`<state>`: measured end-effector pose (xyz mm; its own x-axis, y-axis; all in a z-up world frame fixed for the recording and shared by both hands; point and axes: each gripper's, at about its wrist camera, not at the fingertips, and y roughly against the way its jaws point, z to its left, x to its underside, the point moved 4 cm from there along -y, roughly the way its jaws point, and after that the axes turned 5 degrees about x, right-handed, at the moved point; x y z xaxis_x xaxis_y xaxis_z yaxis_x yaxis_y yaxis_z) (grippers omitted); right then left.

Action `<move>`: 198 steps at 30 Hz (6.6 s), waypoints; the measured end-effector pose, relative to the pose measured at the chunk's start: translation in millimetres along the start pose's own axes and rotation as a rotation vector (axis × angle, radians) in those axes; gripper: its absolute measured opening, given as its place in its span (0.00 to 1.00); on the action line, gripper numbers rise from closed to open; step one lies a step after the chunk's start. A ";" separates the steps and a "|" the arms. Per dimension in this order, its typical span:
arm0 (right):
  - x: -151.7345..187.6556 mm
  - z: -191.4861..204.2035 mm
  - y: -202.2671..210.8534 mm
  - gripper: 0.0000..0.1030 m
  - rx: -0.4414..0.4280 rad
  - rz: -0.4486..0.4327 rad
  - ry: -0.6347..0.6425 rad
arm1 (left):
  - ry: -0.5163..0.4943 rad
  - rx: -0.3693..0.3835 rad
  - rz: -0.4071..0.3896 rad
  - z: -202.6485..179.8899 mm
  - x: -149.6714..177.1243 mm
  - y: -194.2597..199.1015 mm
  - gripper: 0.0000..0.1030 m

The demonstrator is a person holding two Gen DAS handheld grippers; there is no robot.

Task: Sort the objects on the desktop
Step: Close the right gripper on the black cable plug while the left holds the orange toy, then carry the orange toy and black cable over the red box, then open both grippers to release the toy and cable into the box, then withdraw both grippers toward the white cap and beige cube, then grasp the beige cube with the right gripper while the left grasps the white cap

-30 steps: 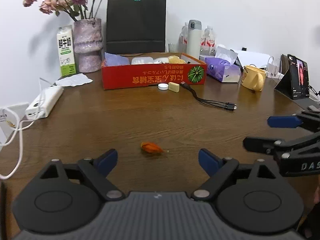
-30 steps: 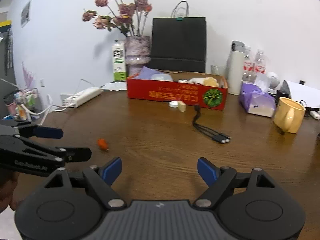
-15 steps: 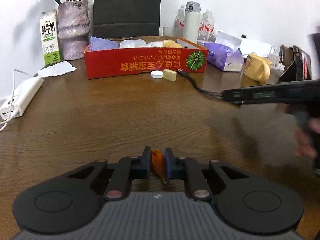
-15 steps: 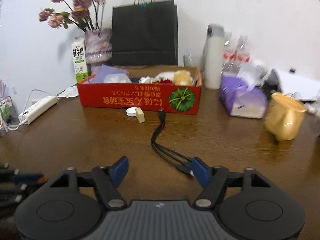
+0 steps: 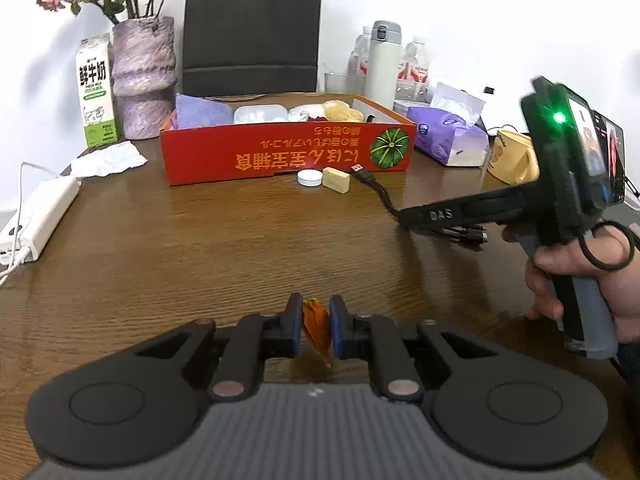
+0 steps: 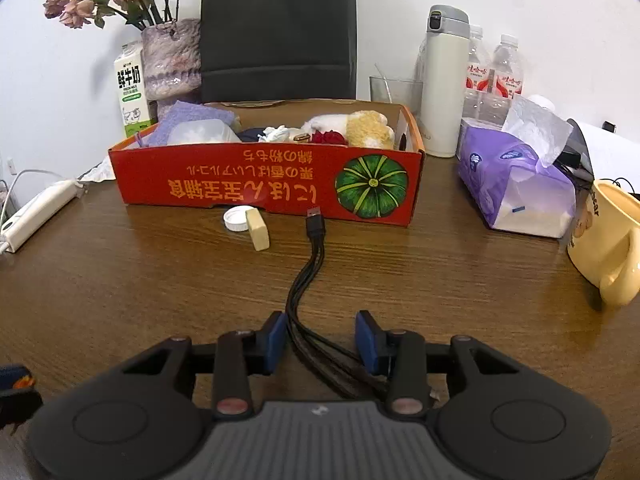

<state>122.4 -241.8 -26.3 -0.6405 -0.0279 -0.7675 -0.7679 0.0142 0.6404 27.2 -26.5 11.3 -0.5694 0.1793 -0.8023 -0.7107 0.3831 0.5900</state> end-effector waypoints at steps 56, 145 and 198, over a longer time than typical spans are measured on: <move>6.1 -5.5 29.2 0.02 -0.115 -0.088 -0.097 | -0.024 -0.063 -0.093 4.1 -52.8 -6.4 0.15; -199.1 -26.5 -94.6 0.69 -0.054 0.030 -0.106 | 0.183 -0.176 0.102 133.2 -226.9 -174.5 0.96; -60.4 37.5 -55.7 0.29 -0.194 0.005 0.051 | -0.007 -0.036 -0.004 55.1 -70.6 -77.3 0.78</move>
<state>203.6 -203.5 -16.8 -0.6390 -0.0786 -0.7651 -0.7461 -0.1784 0.6415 145.1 -18.8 17.3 -0.5637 0.1843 -0.8052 -0.7274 0.3511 0.5896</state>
